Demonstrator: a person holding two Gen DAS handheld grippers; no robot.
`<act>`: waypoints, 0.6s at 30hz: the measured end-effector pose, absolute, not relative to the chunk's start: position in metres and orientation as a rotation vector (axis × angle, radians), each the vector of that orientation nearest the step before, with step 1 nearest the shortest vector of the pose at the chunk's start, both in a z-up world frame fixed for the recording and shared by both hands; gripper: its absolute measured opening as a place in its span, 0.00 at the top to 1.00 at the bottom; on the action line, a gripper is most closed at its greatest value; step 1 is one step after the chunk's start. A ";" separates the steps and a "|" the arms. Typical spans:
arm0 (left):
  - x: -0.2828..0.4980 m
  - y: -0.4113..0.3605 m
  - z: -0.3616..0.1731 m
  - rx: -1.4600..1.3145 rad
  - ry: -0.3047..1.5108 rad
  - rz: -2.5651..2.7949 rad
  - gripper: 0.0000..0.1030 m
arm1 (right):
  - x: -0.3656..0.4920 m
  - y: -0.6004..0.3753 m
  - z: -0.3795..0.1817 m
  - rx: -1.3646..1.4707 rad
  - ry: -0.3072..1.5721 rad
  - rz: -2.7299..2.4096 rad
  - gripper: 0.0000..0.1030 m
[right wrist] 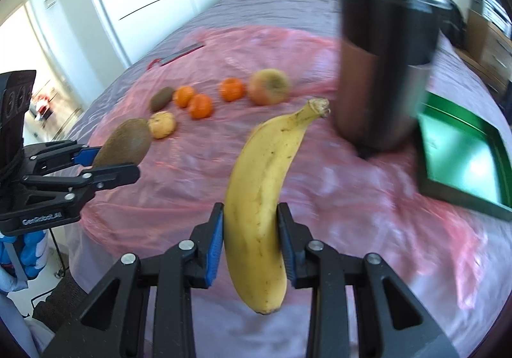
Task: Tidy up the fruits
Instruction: 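Carry kiwi and banana to the green tray and release both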
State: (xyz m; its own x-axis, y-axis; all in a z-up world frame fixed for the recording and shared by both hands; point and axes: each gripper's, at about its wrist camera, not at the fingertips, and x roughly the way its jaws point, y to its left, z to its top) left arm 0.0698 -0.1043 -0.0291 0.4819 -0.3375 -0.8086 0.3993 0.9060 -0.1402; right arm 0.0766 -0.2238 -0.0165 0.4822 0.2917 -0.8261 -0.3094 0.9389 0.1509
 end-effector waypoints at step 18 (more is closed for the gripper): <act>0.133 -0.365 -0.020 0.256 0.941 -0.699 0.67 | 0.155 -0.471 -0.009 0.020 0.935 0.010 1.00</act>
